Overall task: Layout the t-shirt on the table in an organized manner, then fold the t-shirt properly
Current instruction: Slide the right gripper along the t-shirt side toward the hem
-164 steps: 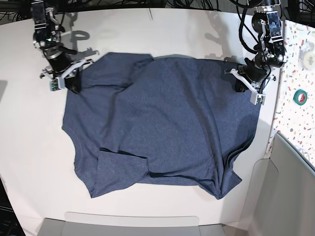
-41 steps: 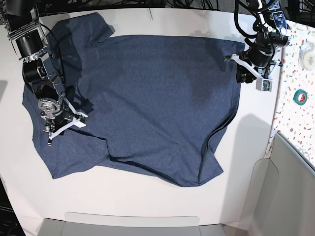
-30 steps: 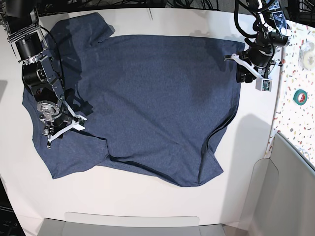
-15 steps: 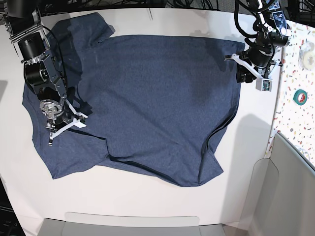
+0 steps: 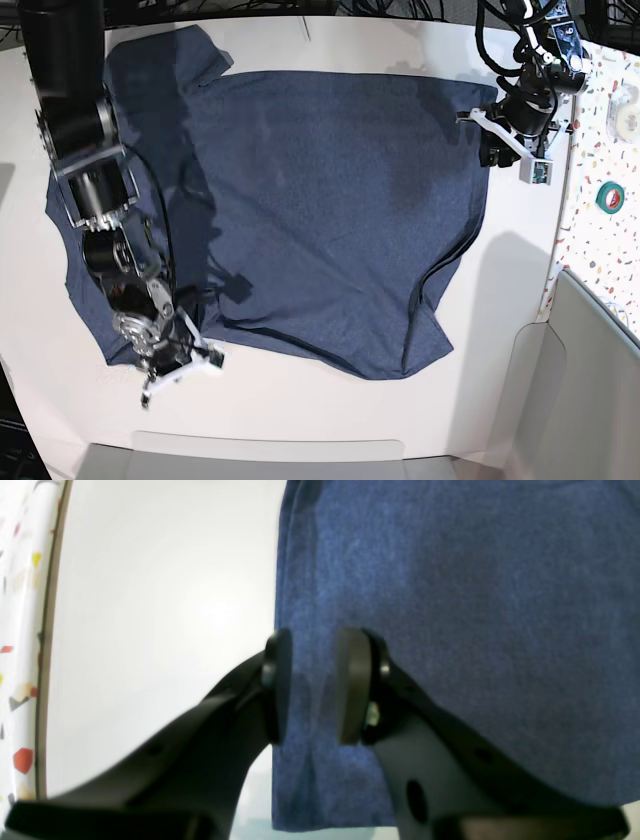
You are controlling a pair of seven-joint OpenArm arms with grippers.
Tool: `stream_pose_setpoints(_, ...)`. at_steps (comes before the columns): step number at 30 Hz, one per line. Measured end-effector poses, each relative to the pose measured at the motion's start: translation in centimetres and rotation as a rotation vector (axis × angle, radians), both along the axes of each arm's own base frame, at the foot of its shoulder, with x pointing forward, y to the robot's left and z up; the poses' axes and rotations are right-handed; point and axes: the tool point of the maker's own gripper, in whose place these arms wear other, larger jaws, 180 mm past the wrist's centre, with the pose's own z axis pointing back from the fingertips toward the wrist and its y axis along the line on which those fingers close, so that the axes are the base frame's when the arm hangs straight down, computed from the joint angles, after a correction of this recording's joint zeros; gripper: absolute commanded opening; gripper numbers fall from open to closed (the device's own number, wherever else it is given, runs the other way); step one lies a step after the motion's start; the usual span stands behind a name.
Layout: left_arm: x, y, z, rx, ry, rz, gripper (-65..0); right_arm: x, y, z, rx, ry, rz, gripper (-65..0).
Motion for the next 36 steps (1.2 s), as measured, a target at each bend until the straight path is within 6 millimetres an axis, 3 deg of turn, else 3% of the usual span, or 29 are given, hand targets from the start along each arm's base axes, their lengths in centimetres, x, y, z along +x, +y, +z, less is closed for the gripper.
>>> stream_pose_setpoints(1,0.1,0.0,0.1,0.001,-0.002,0.0,-49.5,1.2,0.6,0.4,0.041,-0.029,0.01,-64.7)
stream_pose_setpoints(3,0.0,0.1,0.0,0.001,0.001,0.001,-49.5,3.0,1.2,0.6,0.082,-0.064,-0.005,-57.7)
stream_pose_setpoints(6,0.0,0.1,0.0,0.002,0.0,0.001,-49.5,4.6,2.3,0.6,0.134,-0.086,0.002,-34.8)
stream_pose_setpoints(9,0.0,0.1,0.0,0.001,-0.001,0.001,-49.5,4.9,3.4,0.8,0.15,-0.112,0.014,-9.7)
stream_pose_setpoints(11,0.0,-0.2,-0.1,-0.01,-0.001,0.007,-49.5,4.8,3.5,0.6,0.148,-0.11,0.019,0.0)
stream_pose_setpoints(17,-0.1,-0.5,-0.2,-0.018,0.0,0.008,-49.5,3.7,3.0,0.2,0.091,-0.15,0.046,0.0)
stream_pose_setpoints(23,-0.1,-0.5,-0.2,-0.018,0.001,0.007,-49.5,0.8,1.0,-3.3,0.06,-0.107,0.026,0.0)
stream_pose_setpoints(29,-0.1,-0.5,-0.2,-0.018,0.0,0.008,-49.5,1.5,1.2,-1.8,0.117,-0.142,0.022,0.0)
stream_pose_setpoints(36,-0.1,-0.5,-0.2,-0.018,0.001,0.008,-49.5,1.6,-0.5,-1.6,0.109,-0.117,-0.015,0.0)
